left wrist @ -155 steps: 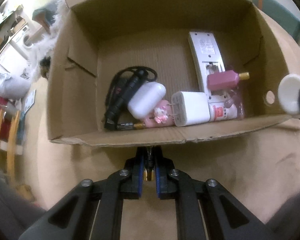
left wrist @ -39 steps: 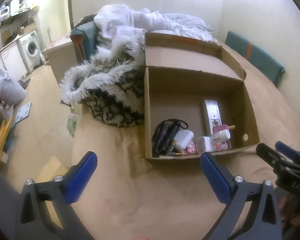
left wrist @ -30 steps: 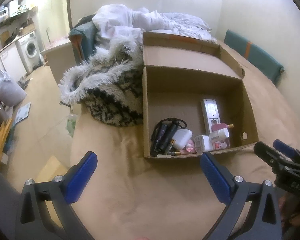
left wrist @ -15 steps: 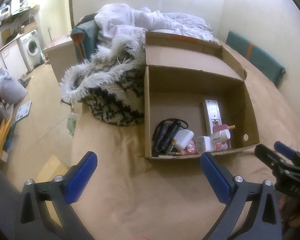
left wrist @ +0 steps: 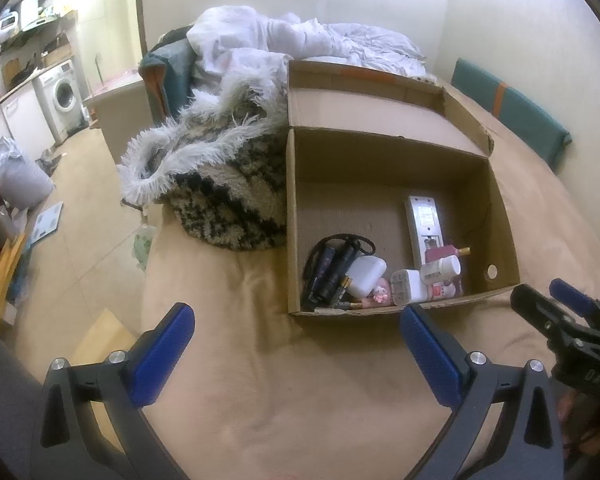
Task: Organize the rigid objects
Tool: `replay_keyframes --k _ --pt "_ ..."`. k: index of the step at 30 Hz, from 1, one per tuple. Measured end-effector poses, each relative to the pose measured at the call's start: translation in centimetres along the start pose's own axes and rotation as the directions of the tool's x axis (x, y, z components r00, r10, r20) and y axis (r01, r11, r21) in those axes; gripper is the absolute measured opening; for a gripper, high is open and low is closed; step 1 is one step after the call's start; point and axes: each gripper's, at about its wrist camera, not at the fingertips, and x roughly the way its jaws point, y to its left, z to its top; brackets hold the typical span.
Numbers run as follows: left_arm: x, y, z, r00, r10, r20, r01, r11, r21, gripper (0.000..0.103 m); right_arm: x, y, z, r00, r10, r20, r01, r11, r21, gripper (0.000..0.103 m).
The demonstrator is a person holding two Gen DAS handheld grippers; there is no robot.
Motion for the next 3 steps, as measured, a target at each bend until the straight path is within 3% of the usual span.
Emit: replay_keyframes --k 3 --pt "-0.03 -0.08 0.01 1.000 0.006 0.004 -0.006 1.000 0.000 0.103 0.04 -0.01 0.02 1.000 -0.002 0.001 0.002 1.000 -0.005 0.103"
